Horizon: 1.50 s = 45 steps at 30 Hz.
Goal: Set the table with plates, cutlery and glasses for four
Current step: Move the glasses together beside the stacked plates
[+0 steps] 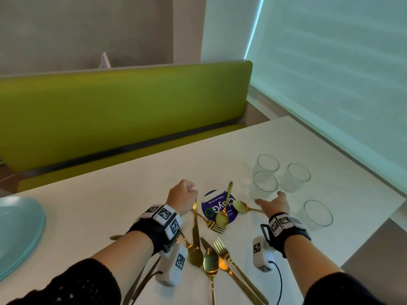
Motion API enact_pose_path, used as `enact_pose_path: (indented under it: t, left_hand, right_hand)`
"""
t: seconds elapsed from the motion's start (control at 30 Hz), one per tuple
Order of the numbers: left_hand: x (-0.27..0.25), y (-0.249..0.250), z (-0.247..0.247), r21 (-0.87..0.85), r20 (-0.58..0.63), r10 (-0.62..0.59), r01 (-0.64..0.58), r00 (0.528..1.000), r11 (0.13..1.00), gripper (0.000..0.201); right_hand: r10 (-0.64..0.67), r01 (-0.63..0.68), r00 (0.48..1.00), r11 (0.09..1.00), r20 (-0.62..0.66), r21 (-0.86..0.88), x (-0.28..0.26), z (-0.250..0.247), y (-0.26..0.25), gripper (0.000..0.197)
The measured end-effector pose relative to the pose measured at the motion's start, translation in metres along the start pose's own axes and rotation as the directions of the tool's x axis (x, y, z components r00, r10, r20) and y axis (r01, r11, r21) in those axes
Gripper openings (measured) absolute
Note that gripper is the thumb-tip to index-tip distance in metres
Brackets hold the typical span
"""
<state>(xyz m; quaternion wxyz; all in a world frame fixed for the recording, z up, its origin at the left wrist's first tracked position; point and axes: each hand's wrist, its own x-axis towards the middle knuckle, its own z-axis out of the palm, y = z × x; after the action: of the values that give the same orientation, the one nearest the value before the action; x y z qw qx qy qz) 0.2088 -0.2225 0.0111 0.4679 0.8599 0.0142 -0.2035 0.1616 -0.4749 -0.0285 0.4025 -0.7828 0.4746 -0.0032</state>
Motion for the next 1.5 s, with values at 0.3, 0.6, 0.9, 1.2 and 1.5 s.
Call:
enact_pose_path:
  t: [0.3, 0.6, 0.9, 1.2, 1.5]
  left_hand:
    - [0.02, -0.003, -0.002, 0.004, -0.009, -0.039, 0.039, 0.999, 0.999, 0.033]
    - [0.032, -0.003, -0.001, 0.004, 0.004, -0.048, 0.048, 0.999, 0.999, 0.033]
    - [0.034, 0.014, 0.039, 0.072, 0.143, 0.023, -0.034, 0.989, 0.997, 0.041]
    - [0.017, 0.036, 0.096, -0.052, 0.262, 0.322, -0.32, 0.91, 0.946, 0.1]
    - [-0.001, 0.043, 0.119, -0.001, 0.337, 0.238, -0.253, 0.911, 0.967, 0.067]
  right_hand:
    - [0.008, 0.004, 0.997, 0.987, -0.075, 0.159, 0.041, 0.029, 0.003, 0.101]
    - [-0.04, 0.056, 0.985, 0.995, -0.169, 0.088, 0.053, 0.039, 0.004, 0.081]
    - [-0.198, 0.204, 0.977, 0.977, -0.082, 0.069, 0.028, 0.033, -0.003, 0.071]
    - [-0.338, 0.306, 0.926, 0.933, 0.168, 0.192, -0.02, -0.002, -0.001, 0.067]
    - [-0.28, 0.154, 0.91, 0.914, 0.307, 0.376, -0.041, -0.033, 0.032, 0.039]
